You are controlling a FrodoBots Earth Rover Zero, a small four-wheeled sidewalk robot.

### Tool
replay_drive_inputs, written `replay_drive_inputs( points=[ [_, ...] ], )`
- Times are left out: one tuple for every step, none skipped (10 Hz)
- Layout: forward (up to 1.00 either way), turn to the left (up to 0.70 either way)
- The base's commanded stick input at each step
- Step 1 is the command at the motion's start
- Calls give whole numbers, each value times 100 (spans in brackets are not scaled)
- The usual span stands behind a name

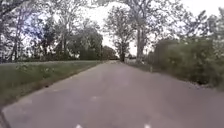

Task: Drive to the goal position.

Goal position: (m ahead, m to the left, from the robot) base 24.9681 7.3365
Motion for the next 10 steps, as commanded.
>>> replay_drive_inputs(
  points=[
    [100, 0],
    [100, 0],
    [100, 0],
    [100, 0],
    [100, 0],
    [100, 0],
    [100, 0],
    [100, 0],
    [100, 0],
    [100, 0]
  ],
)
